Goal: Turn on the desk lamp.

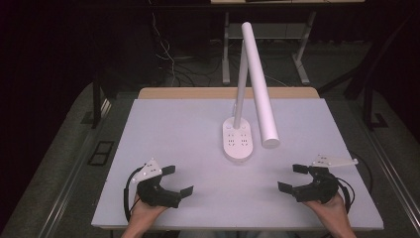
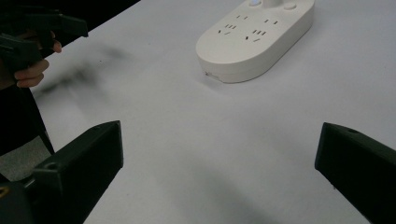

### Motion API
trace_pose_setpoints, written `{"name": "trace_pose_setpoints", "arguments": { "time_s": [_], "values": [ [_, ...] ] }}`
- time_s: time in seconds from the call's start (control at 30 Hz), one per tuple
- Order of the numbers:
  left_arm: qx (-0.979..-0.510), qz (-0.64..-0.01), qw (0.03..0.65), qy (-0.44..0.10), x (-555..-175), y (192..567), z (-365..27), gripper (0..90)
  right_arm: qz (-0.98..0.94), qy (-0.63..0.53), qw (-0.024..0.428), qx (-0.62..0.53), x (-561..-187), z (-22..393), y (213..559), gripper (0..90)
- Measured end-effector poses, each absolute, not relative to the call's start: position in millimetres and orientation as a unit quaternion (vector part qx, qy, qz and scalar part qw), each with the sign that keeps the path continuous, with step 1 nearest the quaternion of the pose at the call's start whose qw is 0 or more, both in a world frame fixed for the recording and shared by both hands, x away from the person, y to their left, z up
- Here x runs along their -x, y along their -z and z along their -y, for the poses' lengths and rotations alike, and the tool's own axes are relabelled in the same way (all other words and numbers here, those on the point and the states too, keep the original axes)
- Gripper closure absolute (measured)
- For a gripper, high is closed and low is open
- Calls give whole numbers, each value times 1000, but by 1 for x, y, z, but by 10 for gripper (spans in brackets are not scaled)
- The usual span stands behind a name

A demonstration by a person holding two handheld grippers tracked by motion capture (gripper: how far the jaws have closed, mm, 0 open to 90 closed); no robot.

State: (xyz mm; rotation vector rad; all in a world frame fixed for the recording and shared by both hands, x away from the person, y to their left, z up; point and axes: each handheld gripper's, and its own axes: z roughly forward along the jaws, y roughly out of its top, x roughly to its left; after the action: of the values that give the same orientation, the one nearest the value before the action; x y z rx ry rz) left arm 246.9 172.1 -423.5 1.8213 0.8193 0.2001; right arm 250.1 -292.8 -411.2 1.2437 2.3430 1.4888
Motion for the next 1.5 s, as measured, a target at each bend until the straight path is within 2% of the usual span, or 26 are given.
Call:
{"name": "trace_pose_setpoints", "arguments": {
  "time_s": [0.87,1.5],
  "values": [
    [-770,-341,533,-87,-247,423,-171,0,-778,-476,49,-407,-251,293,412,9],
    [-770,-343,530,-90,-246,424,-172,0,-790,-467,39,-395,-256,292,399,9]
  ]
}}
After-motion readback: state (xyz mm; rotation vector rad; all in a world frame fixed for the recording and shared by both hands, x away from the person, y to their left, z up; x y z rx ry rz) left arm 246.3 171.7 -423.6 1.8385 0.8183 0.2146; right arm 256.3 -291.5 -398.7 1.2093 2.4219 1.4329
